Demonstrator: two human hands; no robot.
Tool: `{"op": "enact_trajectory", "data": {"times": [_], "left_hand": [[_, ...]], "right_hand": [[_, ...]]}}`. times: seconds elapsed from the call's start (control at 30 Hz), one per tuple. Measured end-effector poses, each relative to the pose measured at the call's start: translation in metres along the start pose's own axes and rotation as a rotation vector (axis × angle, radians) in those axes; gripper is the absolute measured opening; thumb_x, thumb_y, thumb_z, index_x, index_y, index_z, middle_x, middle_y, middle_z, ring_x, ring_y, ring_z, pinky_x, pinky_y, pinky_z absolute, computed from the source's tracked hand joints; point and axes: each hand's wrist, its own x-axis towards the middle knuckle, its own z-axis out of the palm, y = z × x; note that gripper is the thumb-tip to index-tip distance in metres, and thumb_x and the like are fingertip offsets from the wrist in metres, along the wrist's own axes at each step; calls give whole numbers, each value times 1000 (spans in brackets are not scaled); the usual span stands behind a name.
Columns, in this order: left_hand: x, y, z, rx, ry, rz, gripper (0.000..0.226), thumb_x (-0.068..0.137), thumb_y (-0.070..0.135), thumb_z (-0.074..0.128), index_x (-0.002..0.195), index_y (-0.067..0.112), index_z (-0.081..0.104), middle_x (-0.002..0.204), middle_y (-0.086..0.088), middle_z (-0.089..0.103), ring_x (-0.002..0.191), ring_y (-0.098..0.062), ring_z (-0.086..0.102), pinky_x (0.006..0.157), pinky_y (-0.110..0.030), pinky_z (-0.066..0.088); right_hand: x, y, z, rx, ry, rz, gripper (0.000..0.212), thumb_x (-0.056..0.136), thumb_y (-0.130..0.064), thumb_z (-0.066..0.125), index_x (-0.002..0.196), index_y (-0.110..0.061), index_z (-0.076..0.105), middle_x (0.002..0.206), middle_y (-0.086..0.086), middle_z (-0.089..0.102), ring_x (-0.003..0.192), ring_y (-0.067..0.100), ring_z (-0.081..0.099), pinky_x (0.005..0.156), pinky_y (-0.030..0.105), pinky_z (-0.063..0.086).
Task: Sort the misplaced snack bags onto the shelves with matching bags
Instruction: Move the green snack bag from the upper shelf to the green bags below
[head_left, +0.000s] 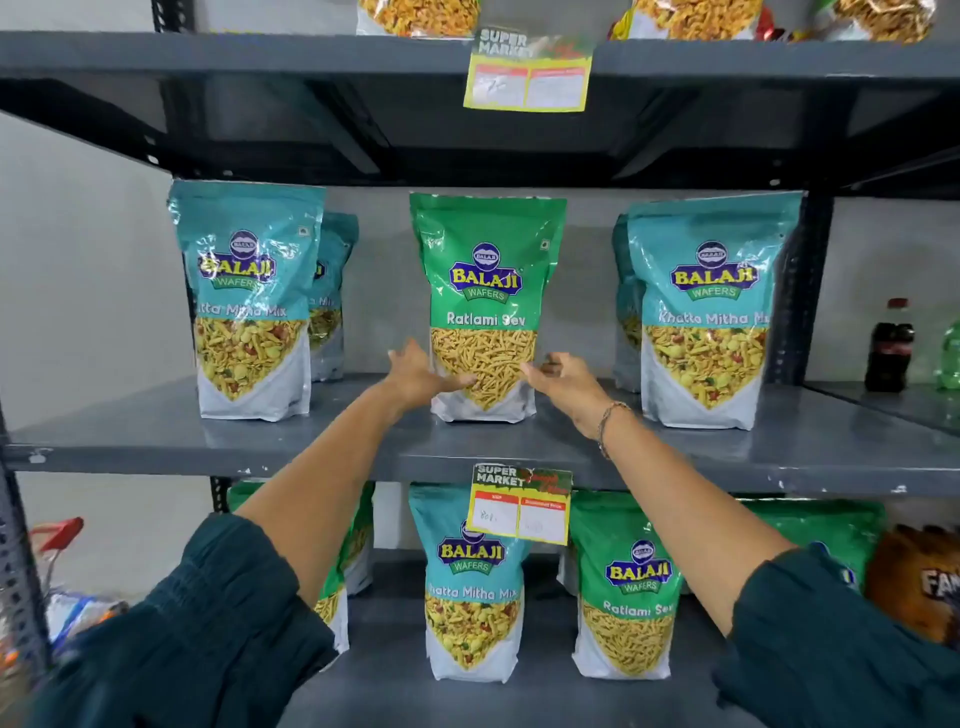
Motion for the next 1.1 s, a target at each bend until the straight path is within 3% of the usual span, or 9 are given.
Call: {"op": "enact_trajectory", "data": {"times": [0.07, 0.13, 0.2, 0.33, 0.47, 0.63, 0.87, 0.97, 1.1], "left_hand": [[5, -1, -3, -57, -28, 37, 67, 68, 29, 80, 122, 9, 45, 142, -16, 46, 135, -33, 37, 111, -47, 32], [10, -5, -4, -118, -48, 45, 56, 67, 23, 80, 113, 8, 51, 123, -9, 62, 116, -27, 57, 104, -42, 43], [10, -7, -1, -111, -21, 57, 49, 72, 17, 77, 113, 6, 52, 116, -5, 63, 109, -23, 59, 97, -35, 45], [0, -6, 0, -50, 107, 81, 57, 68, 20, 80, 116, 7, 53, 110, -5, 62, 105, -22, 57, 93, -33, 44], [-21, -8, -7, -31, 98, 111, 67, 65, 26, 81, 122, 8, 51, 121, -7, 62, 112, -23, 56, 102, -39, 43], [-66, -4, -24, -7, 98, 179, 77, 55, 42, 82, 119, 9, 55, 118, -5, 66, 109, -22, 60, 100, -40, 46], [-137, 6, -38, -102, 128, 297, 55, 62, 24, 82, 111, 12, 61, 94, 4, 65, 80, -2, 62, 70, -15, 45], [-172, -1, -37, -158, 124, 319, 60, 52, 33, 83, 106, 14, 66, 93, 4, 70, 81, -3, 66, 72, -18, 51], [-204, -30, -31, -162, 108, 294, 58, 45, 40, 83, 98, 21, 67, 95, 0, 74, 83, -5, 71, 77, -25, 56]], "right_hand": [[5, 1, 2, 52, -29, 6, 77, 72, -37, 73, 133, -5, 38, 133, 10, 52, 120, 23, 50, 106, 45, 41], [2, -3, 3, 84, -68, -5, 54, 74, -25, 73, 119, -4, 52, 122, 12, 61, 104, 19, 59, 98, 38, 47], [-1, -4, 5, 99, -57, -22, 34, 75, -15, 73, 105, -5, 60, 112, 14, 67, 92, 17, 62, 87, 31, 51], [-11, -9, 2, 108, 35, -32, 43, 70, -13, 77, 108, -4, 61, 110, 13, 68, 93, 20, 63, 84, 31, 51], [-38, -20, -3, 133, 27, -22, 40, 67, -14, 79, 104, -6, 64, 108, 12, 69, 95, 20, 63, 86, 33, 51], [-91, -41, -10, 138, 46, -52, 35, 65, -16, 80, 96, -7, 66, 96, 6, 69, 94, 20, 63, 83, 30, 51], [-165, -68, -22, 178, 58, -90, 27, 62, -18, 82, 80, -16, 62, 79, -4, 67, 80, 11, 64, 81, 31, 53], [-196, -68, -22, 164, 63, -98, 37, 60, -19, 83, 90, -10, 62, 81, -2, 68, 79, 9, 64, 74, 25, 54], [-234, -49, -11, 177, 49, -86, 33, 60, -16, 84, 86, -13, 63, 83, 1, 69, 77, 9, 65, 73, 24, 55]]}}
